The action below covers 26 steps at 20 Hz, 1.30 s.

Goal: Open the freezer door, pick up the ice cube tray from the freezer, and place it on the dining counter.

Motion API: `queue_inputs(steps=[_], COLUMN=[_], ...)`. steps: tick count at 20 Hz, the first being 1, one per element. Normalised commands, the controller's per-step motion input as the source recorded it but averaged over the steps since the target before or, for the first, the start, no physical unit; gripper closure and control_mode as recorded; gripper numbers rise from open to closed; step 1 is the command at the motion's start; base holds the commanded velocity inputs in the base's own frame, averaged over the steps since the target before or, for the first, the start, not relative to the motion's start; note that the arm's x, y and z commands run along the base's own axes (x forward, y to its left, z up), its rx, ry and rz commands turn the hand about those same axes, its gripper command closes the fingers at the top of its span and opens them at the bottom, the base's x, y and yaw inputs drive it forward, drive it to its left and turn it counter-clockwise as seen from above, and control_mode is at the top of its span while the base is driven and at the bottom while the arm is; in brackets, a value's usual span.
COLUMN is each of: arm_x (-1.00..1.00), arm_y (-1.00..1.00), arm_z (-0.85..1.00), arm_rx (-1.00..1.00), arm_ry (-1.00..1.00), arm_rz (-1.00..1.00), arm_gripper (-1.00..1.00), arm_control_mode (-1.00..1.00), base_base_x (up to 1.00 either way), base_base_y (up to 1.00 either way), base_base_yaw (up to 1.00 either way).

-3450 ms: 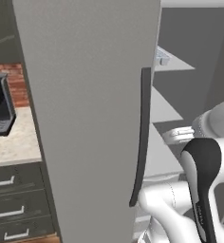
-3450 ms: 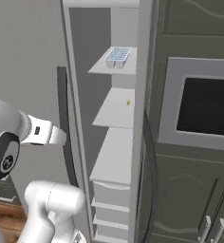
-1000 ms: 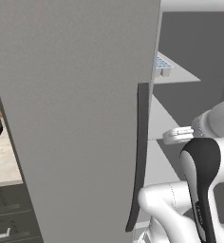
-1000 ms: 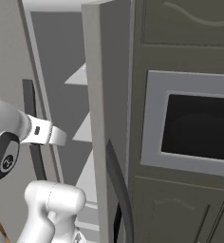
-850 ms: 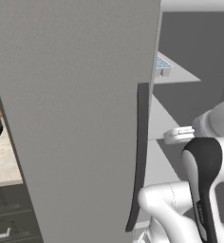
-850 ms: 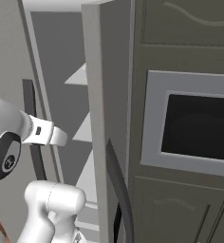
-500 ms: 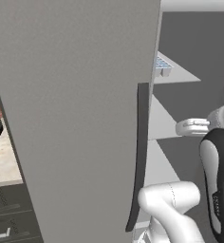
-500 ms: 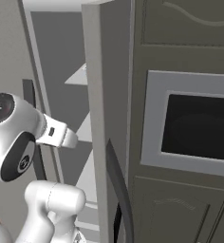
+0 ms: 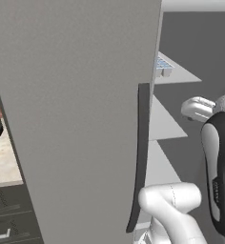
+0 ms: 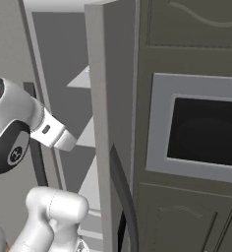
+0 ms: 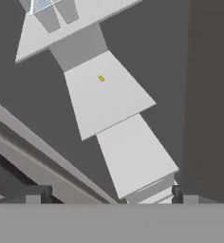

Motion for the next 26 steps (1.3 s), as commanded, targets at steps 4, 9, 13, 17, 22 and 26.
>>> queue_inputs(steps=[4, 9, 13, 17, 22, 26], arm_x=[0.0, 0.0, 0.0, 0.01, 0.15, 0.38], arm_y=[-0.08, -0.29, -0.24, -0.15, -0.03, 0.0], arm_z=[0.23, 0.26, 0.24, 0.11, 0.01, 0.0], arm_rx=[0.21, 0.28, 0.27, 0.25, 0.23, 0.23], arm_ry=[0.0, 0.0, 0.0, 0.0, -0.02, -0.15], arm_rz=[-0.29, -0.22, -0.18, -0.14, -0.1, -0.01], arm_gripper=[-1.0, -1.0, -1.0, -1.0, -1.0, -1.0], arm_control_mode=[-1.0, -1.0, -1.0, -1.0, -1.0, -1.0], base_base_x=[0.0, 0.0, 0.0, 0.0, 0.0, 0.0], base_base_y=[0.0, 0.0, 0.0, 0.0, 0.0, 0.0], base_base_yaw=[0.0, 0.0, 0.0, 0.0, 0.0, 0.0])
